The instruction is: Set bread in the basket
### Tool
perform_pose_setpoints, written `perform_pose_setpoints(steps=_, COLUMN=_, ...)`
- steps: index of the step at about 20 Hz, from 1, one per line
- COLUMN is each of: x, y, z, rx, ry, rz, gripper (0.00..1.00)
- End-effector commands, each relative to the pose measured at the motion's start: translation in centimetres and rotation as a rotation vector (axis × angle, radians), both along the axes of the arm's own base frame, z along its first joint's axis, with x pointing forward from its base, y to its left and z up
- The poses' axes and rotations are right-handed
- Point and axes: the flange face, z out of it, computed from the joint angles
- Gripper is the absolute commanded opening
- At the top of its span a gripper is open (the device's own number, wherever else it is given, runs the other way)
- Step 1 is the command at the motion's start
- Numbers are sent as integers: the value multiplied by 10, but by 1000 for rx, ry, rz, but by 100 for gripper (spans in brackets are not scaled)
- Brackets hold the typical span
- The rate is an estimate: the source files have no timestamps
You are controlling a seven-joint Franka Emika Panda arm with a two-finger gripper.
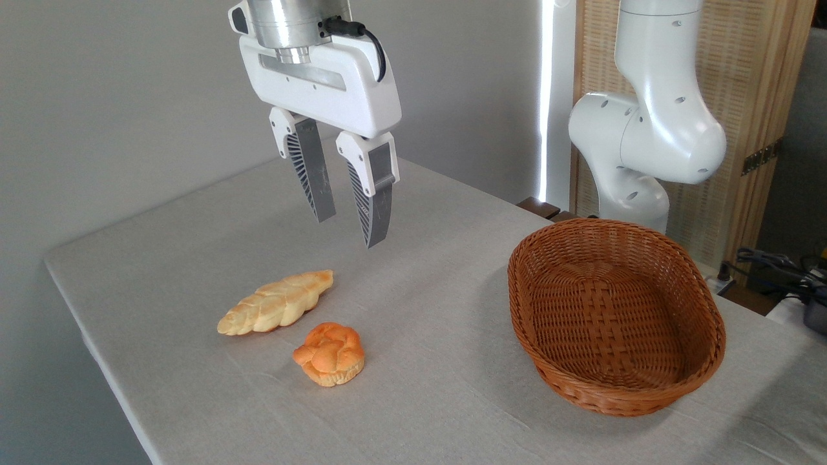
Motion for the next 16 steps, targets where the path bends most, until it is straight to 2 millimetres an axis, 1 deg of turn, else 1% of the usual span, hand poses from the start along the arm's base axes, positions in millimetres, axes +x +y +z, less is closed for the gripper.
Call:
perform_pose_setpoints(steps=1, x=1, y=6, z=4, rx=5, ry=-21, rz=12, gripper=100)
perform_pose_setpoints(steps=2, x=-1, y=7, z=6, rx=5, ry=-26, rz=15, gripper=100)
perform_pose_setpoints(steps=10, x=0, y=6, z=5, rx=4, ry=-26, rz=9, gripper=100)
perform_pose_setpoints(steps=13, x=-2, y=5, z=-3, rx=0, ry=-17, rz=8, gripper=100)
perform_pose_setpoints(steps=16, x=0, y=-12, z=-18, rx=-11, ry=-45, rz=-16, gripper=100)
